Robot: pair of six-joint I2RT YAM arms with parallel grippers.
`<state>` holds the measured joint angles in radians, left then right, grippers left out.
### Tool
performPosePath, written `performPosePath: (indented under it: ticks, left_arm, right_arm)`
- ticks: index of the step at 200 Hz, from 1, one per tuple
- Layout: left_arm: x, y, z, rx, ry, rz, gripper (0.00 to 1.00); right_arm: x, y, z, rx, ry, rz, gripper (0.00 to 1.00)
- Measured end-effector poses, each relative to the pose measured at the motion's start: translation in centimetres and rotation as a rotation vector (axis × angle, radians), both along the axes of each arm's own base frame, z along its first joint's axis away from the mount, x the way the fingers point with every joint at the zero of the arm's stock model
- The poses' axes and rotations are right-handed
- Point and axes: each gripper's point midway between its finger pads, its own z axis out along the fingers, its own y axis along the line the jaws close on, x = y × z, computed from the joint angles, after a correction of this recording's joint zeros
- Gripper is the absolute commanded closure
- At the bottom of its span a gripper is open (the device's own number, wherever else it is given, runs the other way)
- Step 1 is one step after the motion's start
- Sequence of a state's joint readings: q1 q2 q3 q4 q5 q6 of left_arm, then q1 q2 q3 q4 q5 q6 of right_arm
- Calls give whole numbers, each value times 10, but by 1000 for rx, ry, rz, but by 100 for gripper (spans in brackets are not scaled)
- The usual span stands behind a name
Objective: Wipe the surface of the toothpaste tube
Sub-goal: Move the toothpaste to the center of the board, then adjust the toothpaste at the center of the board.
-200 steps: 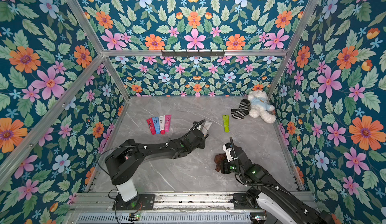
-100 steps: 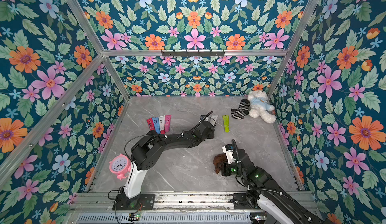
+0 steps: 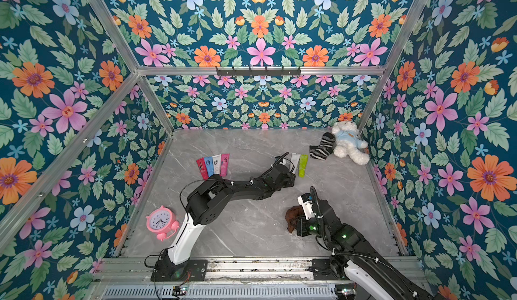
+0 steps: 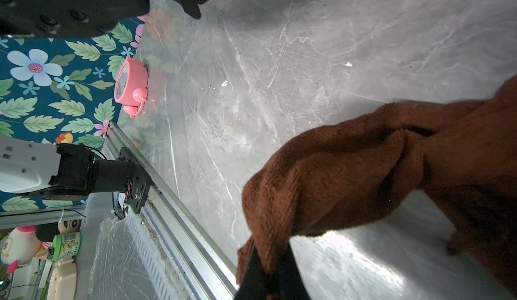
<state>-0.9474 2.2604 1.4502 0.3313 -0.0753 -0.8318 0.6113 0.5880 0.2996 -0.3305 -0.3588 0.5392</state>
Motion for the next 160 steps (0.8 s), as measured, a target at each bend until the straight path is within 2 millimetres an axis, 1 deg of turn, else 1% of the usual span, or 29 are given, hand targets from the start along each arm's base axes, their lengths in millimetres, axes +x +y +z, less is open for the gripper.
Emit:
performPosePath:
  ticks: [18, 33, 49, 64, 76, 88, 114, 132, 160]
  left_arm:
    - [-1, 1, 8, -17, -7, -7, 29]
    - [3, 13, 20, -24, -21, -1, 24]
    - [19, 31, 37, -54, -48, 25, 22]
    - [35, 44, 45, -80, -60, 40, 20]
    - [47, 49, 49, -84, -75, 39, 20]
    - [54, 45, 53, -103, -77, 22, 19]
    - [64, 20, 55, -142, -70, -72, 20]
    - [63, 10, 47, -153, -41, -120, 20]
    - [54, 7, 27, -143, 22, -161, 20]
  right_arm:
    - [0, 0, 0, 0, 0, 0, 100]
    - [0, 0, 0, 2, 1, 2, 100]
    - [-1, 0, 0, 3, 0, 3, 100]
    - [-1, 0, 0, 3, -1, 3, 100]
    - [-1, 0, 0, 3, -1, 3, 100]
    - [-1, 0, 0, 3, -1, 3, 100]
    - [-1, 0, 0, 3, -1, 2, 100]
    - [-1, 0, 1, 4, -2, 2, 100]
    - [0, 0, 1, 3, -5, -1, 100]
